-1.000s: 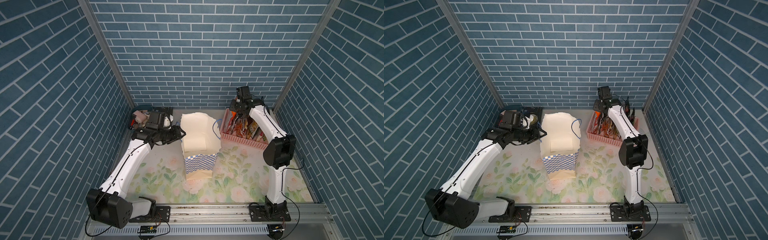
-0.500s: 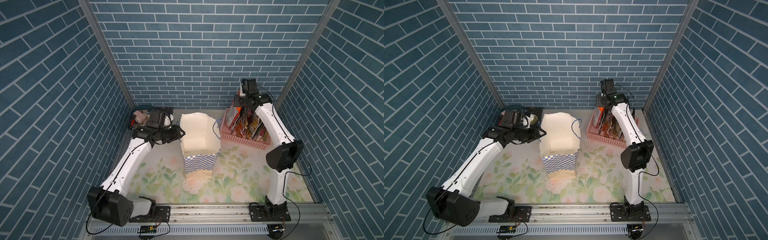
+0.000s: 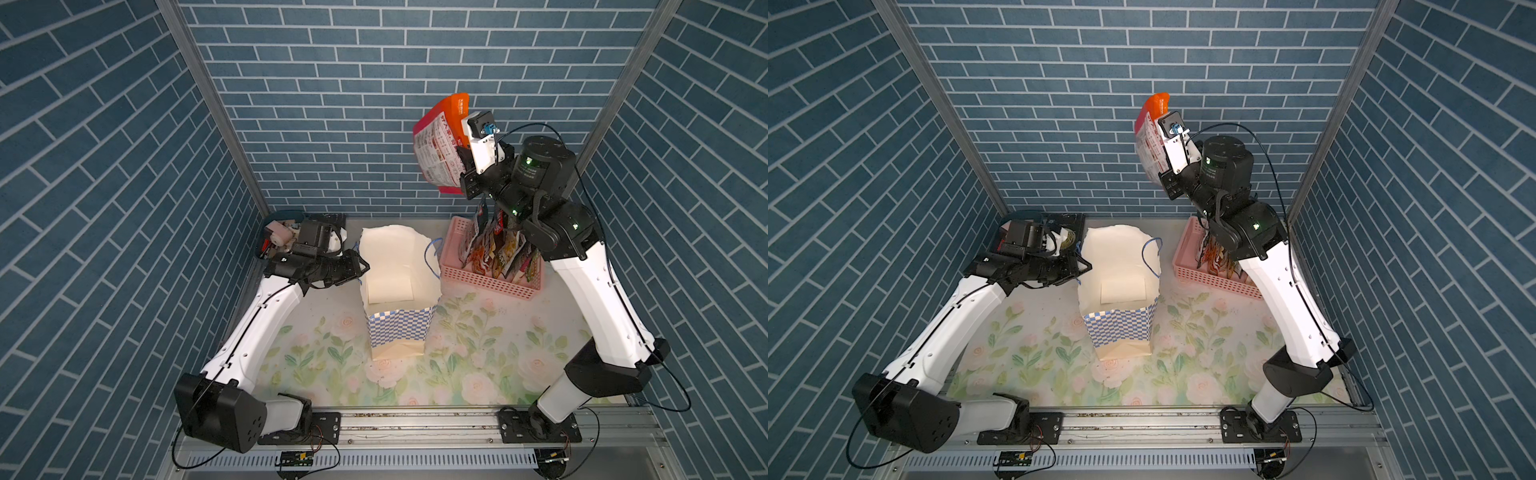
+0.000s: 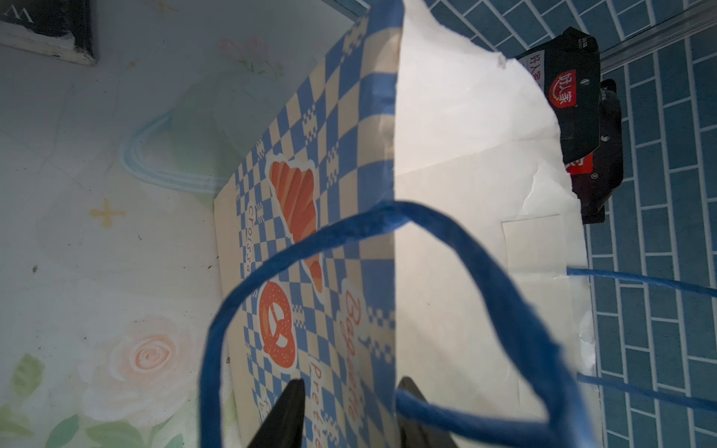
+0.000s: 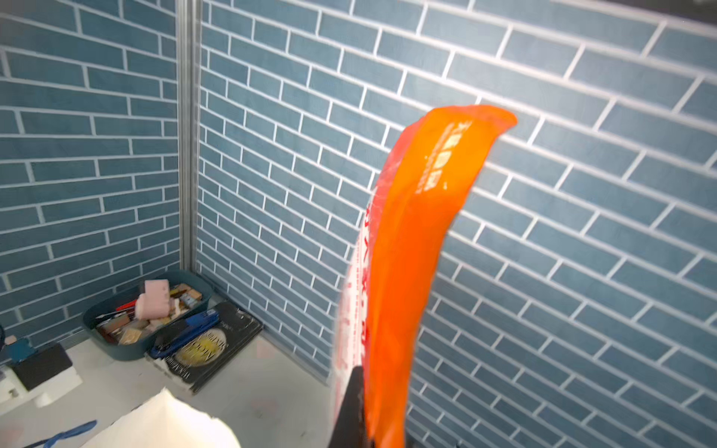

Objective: Place the condiment packets inside the bag
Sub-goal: Pick up the condiment packet from the storage box, then place the condiment packet in the paper bag.

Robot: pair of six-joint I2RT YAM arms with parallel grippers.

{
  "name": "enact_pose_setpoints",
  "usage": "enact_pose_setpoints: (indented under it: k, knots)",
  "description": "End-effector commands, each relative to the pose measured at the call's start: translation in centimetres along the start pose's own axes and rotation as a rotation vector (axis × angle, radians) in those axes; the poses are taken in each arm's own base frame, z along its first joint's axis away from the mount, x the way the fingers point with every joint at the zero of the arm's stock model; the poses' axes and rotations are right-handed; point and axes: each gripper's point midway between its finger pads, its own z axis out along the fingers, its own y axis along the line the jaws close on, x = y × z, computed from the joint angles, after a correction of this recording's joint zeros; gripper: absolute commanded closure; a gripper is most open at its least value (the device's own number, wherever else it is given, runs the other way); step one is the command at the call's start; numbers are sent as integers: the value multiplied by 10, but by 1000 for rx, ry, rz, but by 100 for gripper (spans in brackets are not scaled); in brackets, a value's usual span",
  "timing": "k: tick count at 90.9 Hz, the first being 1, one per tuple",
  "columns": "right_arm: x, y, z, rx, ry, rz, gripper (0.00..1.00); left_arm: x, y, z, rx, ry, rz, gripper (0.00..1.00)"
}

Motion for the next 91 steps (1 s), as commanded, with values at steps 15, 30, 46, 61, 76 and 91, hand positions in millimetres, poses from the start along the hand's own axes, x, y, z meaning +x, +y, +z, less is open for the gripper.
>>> enact_pose_setpoints:
  k: [15,30,46,61,76,91]
  knots:
    - [-58,64,-12,-140,-239,-206,100,-4,-3,-9,1,-29,17,58]
    - [-36,76,-15,-171,-185,-216,100,-3,-1,-10,-6,-31,19,59]
    - [-15,86,-36,-238,-155,-236,100,-3,0,-8,-10,-26,21,60]
    - [10,100,-59,-330,-130,-291,100,-3,1,-6,-14,-27,19,61]
    - [32,125,-79,-467,-140,-344,100,-4,1,-6,-15,-29,18,61]
    - [57,147,-81,-585,-75,-362,100,-5,2,-4,-15,-28,16,61]
